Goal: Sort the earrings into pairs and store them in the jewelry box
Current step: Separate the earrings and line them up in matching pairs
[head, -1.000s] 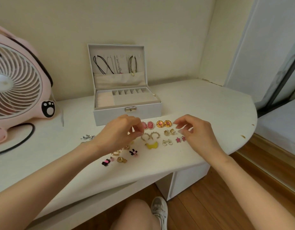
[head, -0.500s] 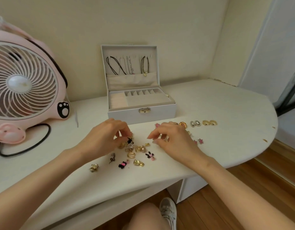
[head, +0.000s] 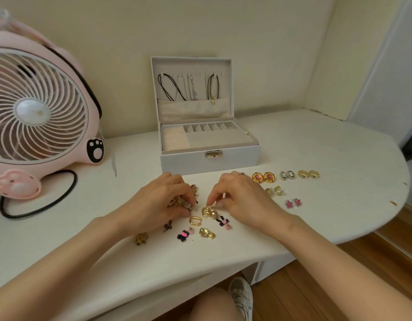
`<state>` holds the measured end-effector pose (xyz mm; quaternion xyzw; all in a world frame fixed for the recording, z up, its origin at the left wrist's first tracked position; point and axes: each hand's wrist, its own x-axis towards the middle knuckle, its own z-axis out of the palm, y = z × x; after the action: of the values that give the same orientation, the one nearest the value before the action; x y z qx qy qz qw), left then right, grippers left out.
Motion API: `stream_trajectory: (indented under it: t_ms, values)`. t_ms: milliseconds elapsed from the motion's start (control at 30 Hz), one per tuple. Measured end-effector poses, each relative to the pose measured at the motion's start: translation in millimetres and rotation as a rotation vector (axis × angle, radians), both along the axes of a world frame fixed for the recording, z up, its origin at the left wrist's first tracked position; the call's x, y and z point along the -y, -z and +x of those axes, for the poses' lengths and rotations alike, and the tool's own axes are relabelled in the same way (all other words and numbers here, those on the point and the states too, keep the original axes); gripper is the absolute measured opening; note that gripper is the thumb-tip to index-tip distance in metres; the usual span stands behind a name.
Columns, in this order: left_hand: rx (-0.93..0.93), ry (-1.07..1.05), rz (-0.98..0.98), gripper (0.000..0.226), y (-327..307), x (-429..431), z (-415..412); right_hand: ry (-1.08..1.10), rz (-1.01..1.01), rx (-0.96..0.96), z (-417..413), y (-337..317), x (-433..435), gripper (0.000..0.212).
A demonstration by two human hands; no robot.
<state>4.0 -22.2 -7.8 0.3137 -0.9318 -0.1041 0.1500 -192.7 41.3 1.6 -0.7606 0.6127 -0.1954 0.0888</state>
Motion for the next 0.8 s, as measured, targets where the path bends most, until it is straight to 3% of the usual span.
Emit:
stream_trajectory:
  t_ms: [200, 333, 500, 800]
  values:
    - [-0.033, -0.033, -0.049, 0.011, -1.7, 0.1, 4.6, -0.006, -0.01, 0.059, 0.4, -3.0, 2.4, 0.016]
    - [-0.052, 0.038, -0.028, 0.029, -3.2, -7.0, -2.1, -0.056, 0.051, -0.054, 7.9, -7.7, 7.5, 0.009]
    - [0.004, 0.052, -0.051, 0.017, -0.7, -13.7, -10.0, -0.088, 0.093, -0.079, 11.0, -11.8, 11.9, 0.008]
    - [0.041, -0.056, -0.053, 0.02, -3.4, -5.1, -6.0, -0.11, 0.027, -0.204, 16.6, -6.9, 26.4, 0.01]
